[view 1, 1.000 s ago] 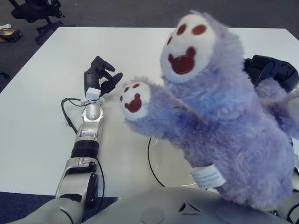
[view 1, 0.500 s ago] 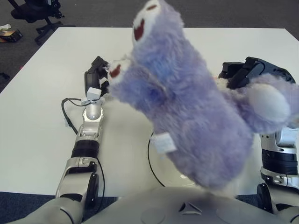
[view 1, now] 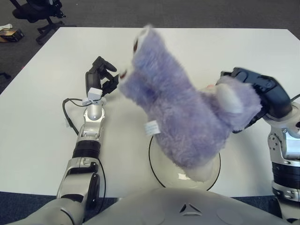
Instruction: Put the doll into the plate.
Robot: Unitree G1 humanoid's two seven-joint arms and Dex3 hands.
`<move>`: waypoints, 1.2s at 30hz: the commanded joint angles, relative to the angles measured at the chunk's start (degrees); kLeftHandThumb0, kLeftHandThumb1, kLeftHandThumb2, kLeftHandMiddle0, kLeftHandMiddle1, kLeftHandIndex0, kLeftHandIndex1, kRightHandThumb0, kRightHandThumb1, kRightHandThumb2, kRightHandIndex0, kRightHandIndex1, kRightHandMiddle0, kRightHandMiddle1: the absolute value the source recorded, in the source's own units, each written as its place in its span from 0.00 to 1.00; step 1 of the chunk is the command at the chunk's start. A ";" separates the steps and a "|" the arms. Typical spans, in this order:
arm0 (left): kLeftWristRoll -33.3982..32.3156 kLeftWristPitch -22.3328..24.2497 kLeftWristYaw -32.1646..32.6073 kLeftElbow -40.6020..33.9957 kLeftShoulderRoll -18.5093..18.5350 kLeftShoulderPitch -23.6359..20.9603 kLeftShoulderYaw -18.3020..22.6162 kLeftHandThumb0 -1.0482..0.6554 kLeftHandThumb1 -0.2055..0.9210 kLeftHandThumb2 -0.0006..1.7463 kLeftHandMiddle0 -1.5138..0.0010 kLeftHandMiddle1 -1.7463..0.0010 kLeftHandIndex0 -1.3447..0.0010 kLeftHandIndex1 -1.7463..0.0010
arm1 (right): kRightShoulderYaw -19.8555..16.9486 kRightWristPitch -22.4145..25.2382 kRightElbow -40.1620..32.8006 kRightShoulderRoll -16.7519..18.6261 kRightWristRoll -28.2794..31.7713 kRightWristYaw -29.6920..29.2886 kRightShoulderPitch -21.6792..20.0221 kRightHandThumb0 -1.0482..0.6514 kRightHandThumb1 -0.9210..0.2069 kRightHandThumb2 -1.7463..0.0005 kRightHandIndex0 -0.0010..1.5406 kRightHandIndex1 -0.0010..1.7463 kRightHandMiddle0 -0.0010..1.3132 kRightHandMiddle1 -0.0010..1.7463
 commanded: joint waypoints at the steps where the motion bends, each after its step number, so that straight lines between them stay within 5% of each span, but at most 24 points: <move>1: -0.26 0.15 0.08 1.99 -1.21 2.23 -0.57 0.57 1.00 0.06 0.42 0.00 0.53 0.00 | -0.69 1.11 0.91 0.39 4.10 2.14 -2.73 0.35 0.00 0.98 0.49 0.03 0.45 0.15; 24: -0.48 0.12 -0.30 2.03 -1.02 2.16 -0.52 0.57 1.00 0.06 0.42 0.00 0.53 0.00 | -2.20 -4.99 5.73 7.11 3.67 4.17 -4.45 0.31 0.00 0.93 0.47 0.01 0.46 0.10; 36: -0.28 0.24 -0.19 1.61 -1.20 2.44 -0.63 0.57 1.00 0.06 0.43 0.00 0.53 0.00 | -2.40 -6.58 7.72 7.37 3.59 5.30 -4.63 0.28 0.00 0.82 0.47 0.00 0.48 0.09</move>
